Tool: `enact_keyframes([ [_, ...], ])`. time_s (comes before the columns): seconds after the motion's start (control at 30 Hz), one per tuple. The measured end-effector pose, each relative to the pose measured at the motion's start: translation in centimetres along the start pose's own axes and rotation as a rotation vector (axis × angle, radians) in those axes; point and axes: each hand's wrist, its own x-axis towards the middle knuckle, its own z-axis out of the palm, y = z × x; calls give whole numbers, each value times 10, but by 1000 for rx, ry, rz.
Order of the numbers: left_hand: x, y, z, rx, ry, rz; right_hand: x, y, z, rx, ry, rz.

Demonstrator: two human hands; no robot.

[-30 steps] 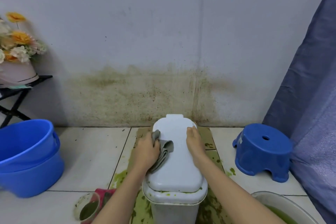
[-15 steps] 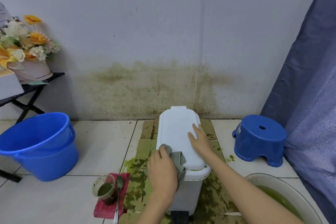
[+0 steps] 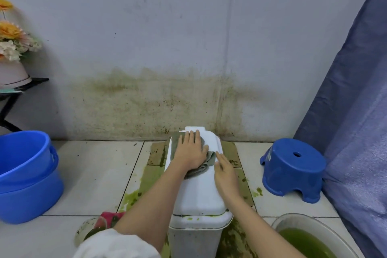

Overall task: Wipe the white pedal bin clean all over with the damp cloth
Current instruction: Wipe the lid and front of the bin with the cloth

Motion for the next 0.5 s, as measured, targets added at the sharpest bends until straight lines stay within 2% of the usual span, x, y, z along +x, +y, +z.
enact_keyframes([
  [0.07,-20,7,2,7,-45,135,2,2,-1,20,-12,22],
  [0.13,-52,6,9,5,0,158,2,2,-1,42,-33,43],
  [0.17,-67,3,12,-12,46,104,2,1,-1,42,-43,43],
  [0.23,-80,-8,14,-76,110,-111,3,1,0,38,-59,37],
  [0.33,-55,-22,11,-209,83,-359,3,0,1,54,-59,53],
  [0.43,-13,-23,6,-116,73,-377,5,2,2,70,-52,59],
  [0.5,11,-18,4,-58,60,-306,4,2,2,78,-50,56],
])
